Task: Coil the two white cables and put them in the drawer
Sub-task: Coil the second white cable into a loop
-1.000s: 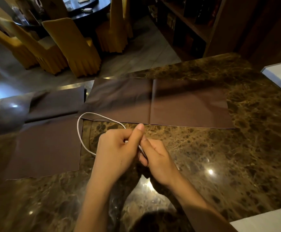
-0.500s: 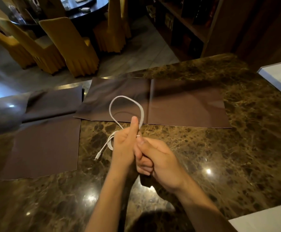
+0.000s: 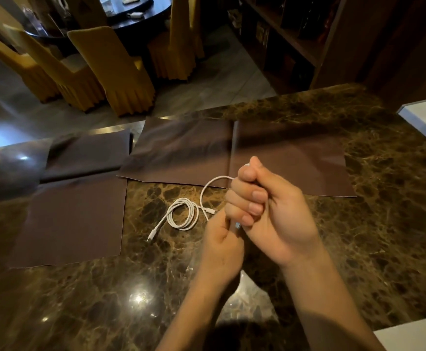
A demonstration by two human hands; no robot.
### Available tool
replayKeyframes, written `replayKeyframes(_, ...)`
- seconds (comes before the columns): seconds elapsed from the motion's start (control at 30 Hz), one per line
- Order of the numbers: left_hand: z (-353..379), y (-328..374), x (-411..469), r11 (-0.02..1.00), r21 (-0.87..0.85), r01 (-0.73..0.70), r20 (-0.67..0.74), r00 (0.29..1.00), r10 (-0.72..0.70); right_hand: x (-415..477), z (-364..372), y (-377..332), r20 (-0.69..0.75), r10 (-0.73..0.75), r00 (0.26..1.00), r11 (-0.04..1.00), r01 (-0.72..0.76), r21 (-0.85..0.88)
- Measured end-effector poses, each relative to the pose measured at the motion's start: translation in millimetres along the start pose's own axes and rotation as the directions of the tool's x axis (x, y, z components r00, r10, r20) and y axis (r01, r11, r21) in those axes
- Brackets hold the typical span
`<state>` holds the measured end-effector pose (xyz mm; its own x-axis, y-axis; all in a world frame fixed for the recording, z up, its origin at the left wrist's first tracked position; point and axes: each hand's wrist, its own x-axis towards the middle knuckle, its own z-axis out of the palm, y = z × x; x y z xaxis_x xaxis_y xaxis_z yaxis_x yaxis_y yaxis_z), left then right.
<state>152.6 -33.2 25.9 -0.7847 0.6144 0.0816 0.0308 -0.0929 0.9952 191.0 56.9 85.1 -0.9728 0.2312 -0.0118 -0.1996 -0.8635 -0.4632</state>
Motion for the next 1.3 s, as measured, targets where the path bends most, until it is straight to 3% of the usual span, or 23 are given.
replayKeyframes(0.17,1,13,-5,0.995,0.101,-0.009,0.070,0.998,0.002,-5,1,-12,-0.073,-0.026,0.997,0.987,0.014,-0.161)
replayKeyframes(0.47,-9,30,-9,0.932,0.357,0.067,0.177,0.975,-0.138,-3,-5,-14,-0.175,-0.095,0.980,0.975,0.057,-0.214)
replayKeyframes(0.77,-13,44,-14,0.866,0.500,0.002,0.284,0.944,-0.166,1,-12,-15,-0.250,-0.191,0.949,0.935,0.098,-0.341)
replayKeyframes(0.9,-15,49,-16,0.849,0.527,-0.025,0.284,0.947,-0.149,3,-21,-8,-0.200,-0.288,0.937,0.798,0.119,-0.591)
replayKeyframes(1.0,-19,56,-15,0.859,0.509,-0.057,0.276,0.956,-0.100,2,-27,-4,-0.139,-0.327,0.935,0.589,0.087,-0.803)
replayKeyframes(1.1,-23,65,-14,0.866,0.491,-0.096,0.269,0.962,-0.045,-1,-30,2,-0.070,-0.329,0.942,0.414,0.077,-0.907)
replayKeyframes(1.3,-35,82,-7,0.891,0.435,-0.129,0.245,0.969,0.021,-8,-26,14,0.014,-0.270,0.963,0.359,0.114,-0.927)
